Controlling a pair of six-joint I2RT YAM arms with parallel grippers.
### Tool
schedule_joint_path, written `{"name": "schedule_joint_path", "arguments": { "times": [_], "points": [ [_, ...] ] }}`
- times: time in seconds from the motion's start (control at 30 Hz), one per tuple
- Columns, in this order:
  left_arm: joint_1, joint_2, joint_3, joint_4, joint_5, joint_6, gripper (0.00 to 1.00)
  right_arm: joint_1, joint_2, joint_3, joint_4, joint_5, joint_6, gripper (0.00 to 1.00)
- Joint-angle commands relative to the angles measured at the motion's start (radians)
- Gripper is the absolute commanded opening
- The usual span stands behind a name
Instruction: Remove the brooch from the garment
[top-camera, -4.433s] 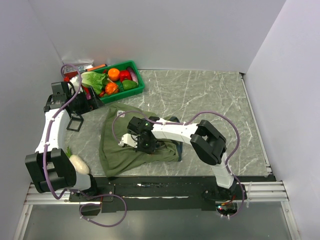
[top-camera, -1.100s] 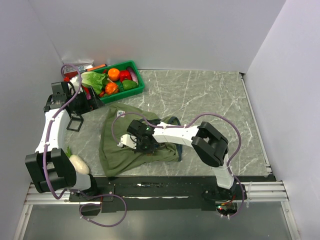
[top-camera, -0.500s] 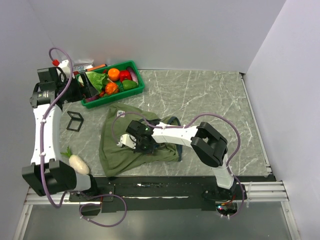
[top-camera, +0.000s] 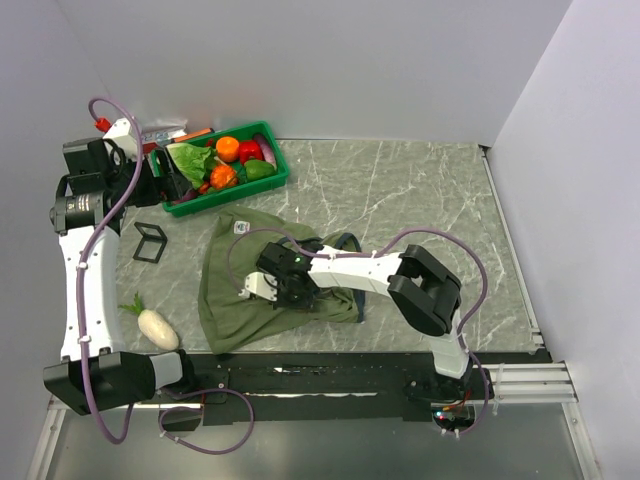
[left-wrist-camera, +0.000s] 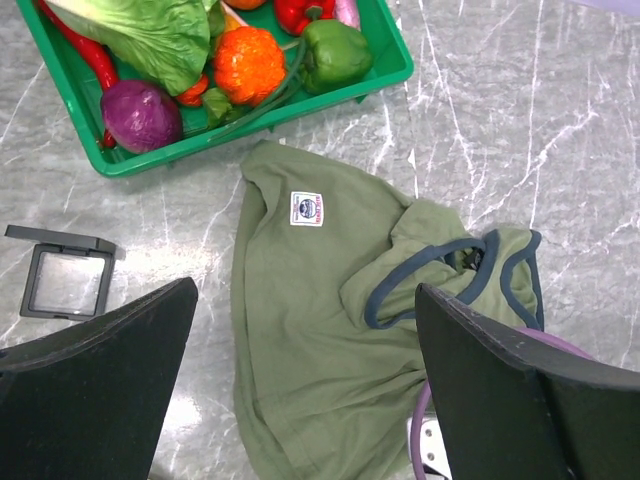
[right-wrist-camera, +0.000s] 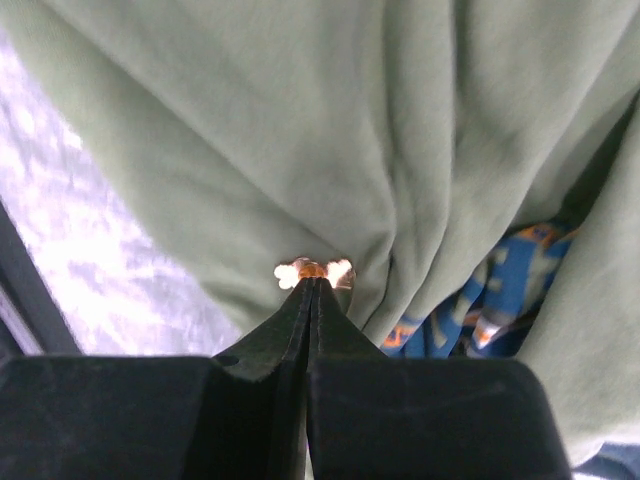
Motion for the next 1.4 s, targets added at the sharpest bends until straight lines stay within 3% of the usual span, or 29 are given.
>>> {"name": "schedule_joint_path", "arguments": {
  "times": [0.0, 0.17, 0.37, 0.73, 0.97, 1.2, 1.37],
  "points": [
    [0.004, -0.027, 0.025, 0.013, 0.038, -0.01, 0.96, -0.008, -0.095, -0.002, -0.079, 0.0, -0.02, 0.0],
    [0.003, -0.007, 0.074, -0.027, 0.034, 0.009, 0.97, -0.011, -0.056, 0.04, -0.09, 0.002, 0.01, 0.0],
    [0.003, 0.018, 0.095, -0.056, 0.058, 0.031, 0.96, -0.047, -0.128, 0.092, -0.09, -0.05, -0.002, 0.0],
    [0.003, -0.017, -0.268, 0.048, 0.13, -0.078, 0.98, -0.086, -0.176, 0.122, -0.021, -0.084, -0.025, 0.0],
    [0.001, 0.018, -0.455, 0.145, 0.417, -0.127, 0.98, -0.142, -0.167, 0.213, 0.02, -0.067, 0.076, 0.0],
    [-0.043, 0.116, -0.533, 0.211, 0.494, -0.142, 0.97, -0.157, -0.138, 0.236, 0.059, -0.069, 0.187, 0.0],
    [-0.169, 0.211, -0.503, 0.239, 0.5, -0.165, 0.99, -0.156, -0.099, 0.276, 0.082, -0.055, 0.292, 0.03]
  ]
}}
